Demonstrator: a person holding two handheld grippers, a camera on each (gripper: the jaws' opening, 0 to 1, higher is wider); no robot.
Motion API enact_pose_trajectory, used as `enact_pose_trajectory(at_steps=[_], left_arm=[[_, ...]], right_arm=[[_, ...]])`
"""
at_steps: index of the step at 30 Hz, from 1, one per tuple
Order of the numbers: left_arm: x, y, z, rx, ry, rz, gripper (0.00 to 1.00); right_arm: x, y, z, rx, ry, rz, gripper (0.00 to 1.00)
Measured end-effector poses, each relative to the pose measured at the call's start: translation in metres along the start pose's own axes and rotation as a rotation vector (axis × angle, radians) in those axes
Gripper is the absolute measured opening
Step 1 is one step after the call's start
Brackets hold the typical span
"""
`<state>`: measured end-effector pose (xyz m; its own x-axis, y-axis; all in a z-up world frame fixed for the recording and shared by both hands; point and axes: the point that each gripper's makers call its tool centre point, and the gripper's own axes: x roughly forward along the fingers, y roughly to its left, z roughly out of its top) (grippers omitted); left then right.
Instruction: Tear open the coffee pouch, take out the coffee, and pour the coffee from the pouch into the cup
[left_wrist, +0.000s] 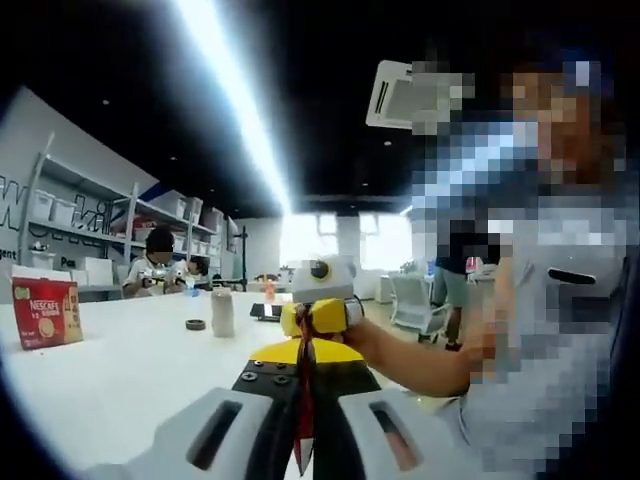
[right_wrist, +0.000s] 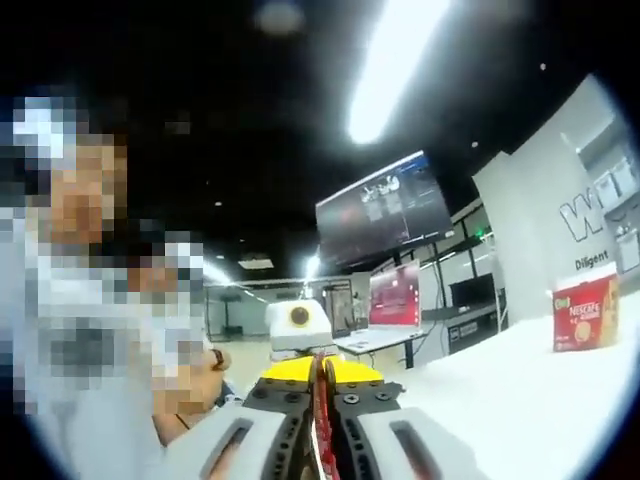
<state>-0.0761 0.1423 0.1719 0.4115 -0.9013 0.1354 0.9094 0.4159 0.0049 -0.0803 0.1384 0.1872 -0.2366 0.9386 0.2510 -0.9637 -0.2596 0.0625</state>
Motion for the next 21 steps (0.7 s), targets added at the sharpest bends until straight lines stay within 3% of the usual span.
enact_pose_trajectory(at_steps=[21], left_arm=[[0.0, -0.006, -0.002, 0.017, 0.027, -0.02, 0.04]], right_arm=[[0.002, 0.009, -0.001, -0.135, 0.016, -0.002, 0.06]])
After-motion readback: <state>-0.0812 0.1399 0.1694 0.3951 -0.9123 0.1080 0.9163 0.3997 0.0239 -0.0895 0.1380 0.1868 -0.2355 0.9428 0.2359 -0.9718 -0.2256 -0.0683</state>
